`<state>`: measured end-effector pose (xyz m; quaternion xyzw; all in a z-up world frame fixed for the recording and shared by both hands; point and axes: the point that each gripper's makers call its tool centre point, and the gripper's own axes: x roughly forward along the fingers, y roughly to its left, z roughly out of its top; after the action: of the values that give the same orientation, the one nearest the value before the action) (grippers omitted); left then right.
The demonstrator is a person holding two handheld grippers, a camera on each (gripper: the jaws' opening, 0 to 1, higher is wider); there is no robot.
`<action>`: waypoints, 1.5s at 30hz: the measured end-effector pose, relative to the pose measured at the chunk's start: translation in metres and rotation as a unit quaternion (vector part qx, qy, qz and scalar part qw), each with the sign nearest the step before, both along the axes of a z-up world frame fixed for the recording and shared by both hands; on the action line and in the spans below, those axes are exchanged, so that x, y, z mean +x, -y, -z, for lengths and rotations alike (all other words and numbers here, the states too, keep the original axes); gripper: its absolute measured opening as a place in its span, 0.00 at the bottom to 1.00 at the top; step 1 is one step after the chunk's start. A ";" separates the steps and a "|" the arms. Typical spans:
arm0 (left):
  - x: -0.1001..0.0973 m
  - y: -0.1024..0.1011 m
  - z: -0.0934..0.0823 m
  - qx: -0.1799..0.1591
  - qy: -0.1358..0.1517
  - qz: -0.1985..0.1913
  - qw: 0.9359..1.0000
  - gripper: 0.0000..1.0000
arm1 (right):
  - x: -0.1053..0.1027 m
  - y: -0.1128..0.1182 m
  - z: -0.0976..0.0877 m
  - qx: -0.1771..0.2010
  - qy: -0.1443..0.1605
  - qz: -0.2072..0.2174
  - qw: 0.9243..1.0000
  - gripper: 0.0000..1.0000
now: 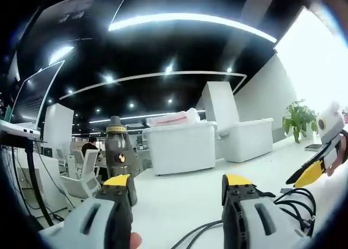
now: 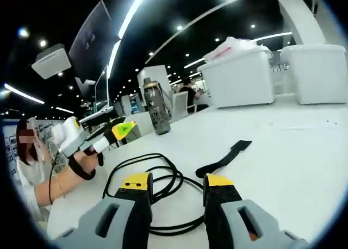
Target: Coil the Type-C to USB data cable on the desktop and secure it with Velcro straps.
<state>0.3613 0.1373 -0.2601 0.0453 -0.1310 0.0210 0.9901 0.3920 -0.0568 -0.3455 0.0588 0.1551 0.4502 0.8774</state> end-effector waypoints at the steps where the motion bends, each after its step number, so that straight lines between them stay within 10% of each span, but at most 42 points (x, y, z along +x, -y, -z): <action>1: -0.002 -0.003 -0.002 -0.002 0.004 -0.004 1.000 0.67 | 0.000 -0.005 0.005 0.002 -0.021 -0.008 1.000 0.33; 15: -0.004 -0.008 -0.007 -0.025 0.004 -0.006 1.000 0.67 | -0.010 -0.027 0.025 -0.129 0.038 -0.043 0.990 0.17; 19: -0.001 -0.008 -0.006 -0.025 0.002 -0.005 1.000 0.67 | -0.012 -0.029 0.024 -0.178 0.097 -0.049 0.978 0.06; 29: 0.001 -0.004 -0.006 -0.023 0.000 0.004 1.000 0.66 | -0.008 -0.015 0.011 -0.180 0.144 -0.050 0.972 0.02; 39: -0.001 0.027 -0.013 -0.013 0.009 0.068 0.998 0.66 | -0.019 0.032 -0.049 -0.196 0.317 -0.001 0.928 0.02; 43: -0.010 0.064 -0.021 -0.002 0.022 0.153 0.988 0.64 | -0.033 0.055 -0.074 -0.196 0.395 0.030 0.897 0.02; 45: -0.015 0.081 -0.022 0.008 0.023 0.186 0.982 0.63 | -0.041 0.066 -0.086 -0.172 0.407 0.042 0.896 0.01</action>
<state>0.3459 0.0563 -0.2381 0.0273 -0.1603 -0.1638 0.9730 0.3509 -0.1224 -0.2592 -0.2748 -0.1437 0.3636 0.8784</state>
